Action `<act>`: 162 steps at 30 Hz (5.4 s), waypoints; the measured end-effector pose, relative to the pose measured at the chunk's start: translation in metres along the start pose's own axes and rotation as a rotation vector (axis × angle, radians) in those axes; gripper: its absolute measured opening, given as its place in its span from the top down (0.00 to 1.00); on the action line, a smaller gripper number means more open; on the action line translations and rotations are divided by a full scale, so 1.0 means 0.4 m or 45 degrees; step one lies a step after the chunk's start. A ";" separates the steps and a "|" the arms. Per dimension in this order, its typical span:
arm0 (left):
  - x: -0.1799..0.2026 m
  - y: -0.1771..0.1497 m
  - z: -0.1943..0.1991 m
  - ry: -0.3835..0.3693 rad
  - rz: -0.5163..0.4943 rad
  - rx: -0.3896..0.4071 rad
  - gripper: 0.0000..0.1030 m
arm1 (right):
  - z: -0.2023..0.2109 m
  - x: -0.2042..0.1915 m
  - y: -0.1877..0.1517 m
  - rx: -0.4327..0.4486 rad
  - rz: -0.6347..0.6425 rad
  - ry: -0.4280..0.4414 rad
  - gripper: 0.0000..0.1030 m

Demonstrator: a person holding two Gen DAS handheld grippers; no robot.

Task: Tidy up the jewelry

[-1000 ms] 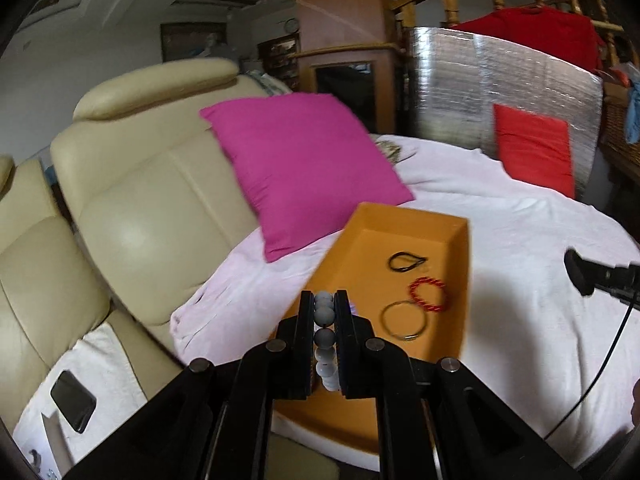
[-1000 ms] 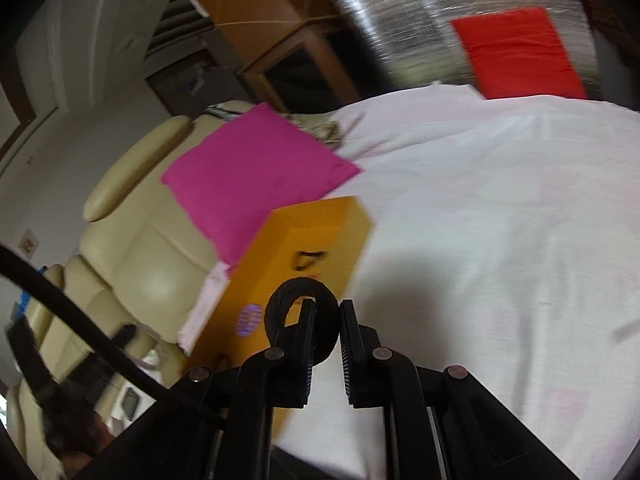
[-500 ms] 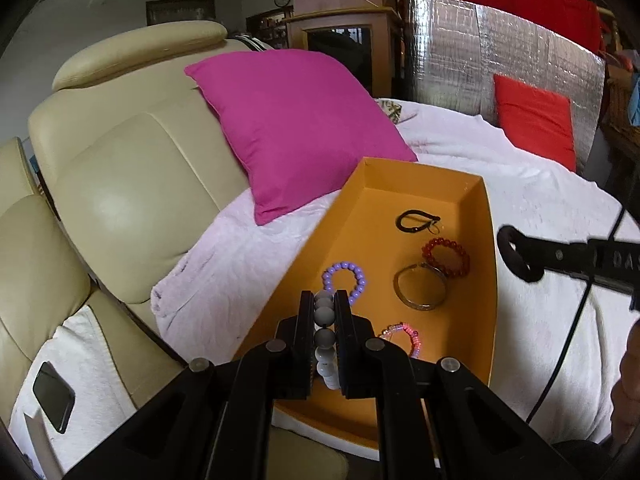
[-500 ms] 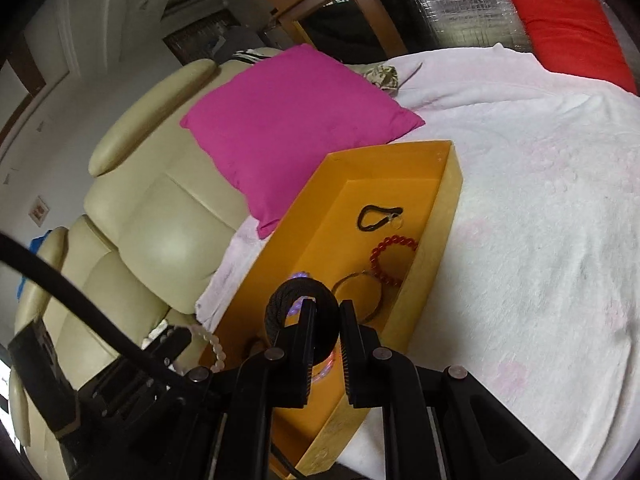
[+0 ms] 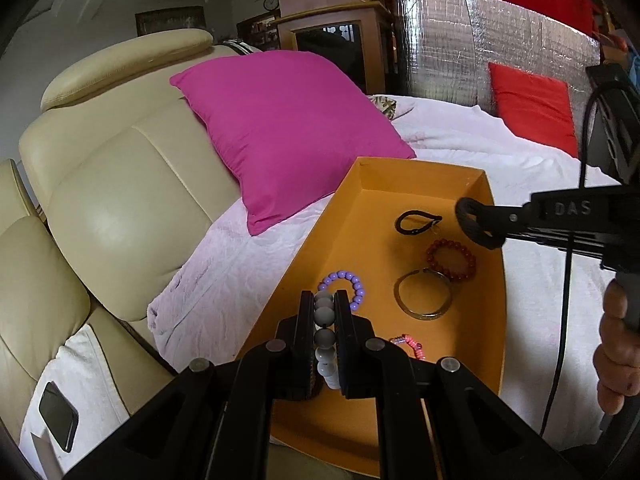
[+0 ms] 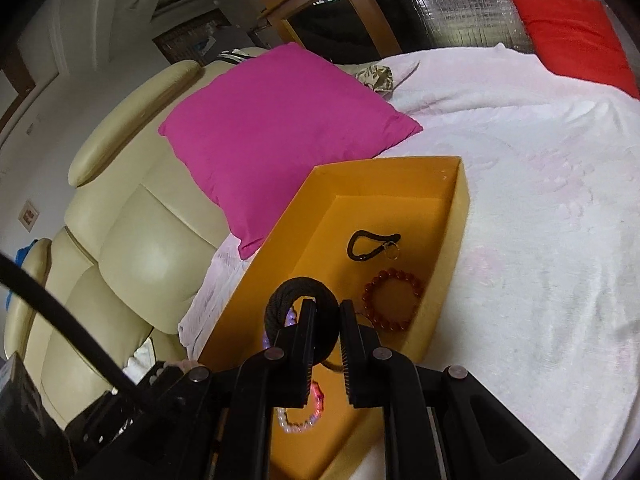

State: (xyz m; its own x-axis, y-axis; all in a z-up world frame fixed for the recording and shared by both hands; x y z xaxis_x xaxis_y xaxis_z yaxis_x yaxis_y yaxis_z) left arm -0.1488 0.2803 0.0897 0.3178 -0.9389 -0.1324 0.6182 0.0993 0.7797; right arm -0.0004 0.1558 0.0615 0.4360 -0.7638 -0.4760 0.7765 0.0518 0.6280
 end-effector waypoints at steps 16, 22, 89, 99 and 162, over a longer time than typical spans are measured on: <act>-0.007 -0.014 -0.067 0.025 -0.023 -0.048 0.91 | -0.140 -0.004 -0.008 -0.030 -0.091 -0.008 0.87; -0.009 -0.026 -0.097 0.051 -0.028 -0.088 0.72 | -0.171 -0.013 0.003 -0.069 -0.047 -0.044 0.84; -0.030 0.072 0.599 0.385 0.136 0.419 0.05 | 0.650 -0.164 -0.201 0.430 0.442 -0.209 0.51; -0.033 0.068 0.591 0.387 0.130 0.406 0.05 | 0.647 -0.158 -0.198 0.427 0.432 -0.205 0.48; -0.090 0.059 0.511 0.400 0.187 0.323 0.05 | 0.557 -0.199 -0.160 0.364 0.499 -0.182 0.45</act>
State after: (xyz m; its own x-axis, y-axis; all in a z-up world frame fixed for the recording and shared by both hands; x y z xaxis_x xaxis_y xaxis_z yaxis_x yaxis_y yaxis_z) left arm -0.2927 0.2489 0.2378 0.6173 -0.7707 -0.1583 0.3663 0.1034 0.9247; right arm -0.1860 0.0698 0.1964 0.5879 -0.8034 -0.0942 0.4023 0.1893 0.8957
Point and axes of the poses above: each gripper's, at about its wrist camera, not at the fingertips, and z roughly against the way its jaws point, x to its right, y to its top, the point moved 3 cm from there along -z, roughly the way its jaws point, and after that the axes turned 2 degrees about x, right-handed, at the moved point
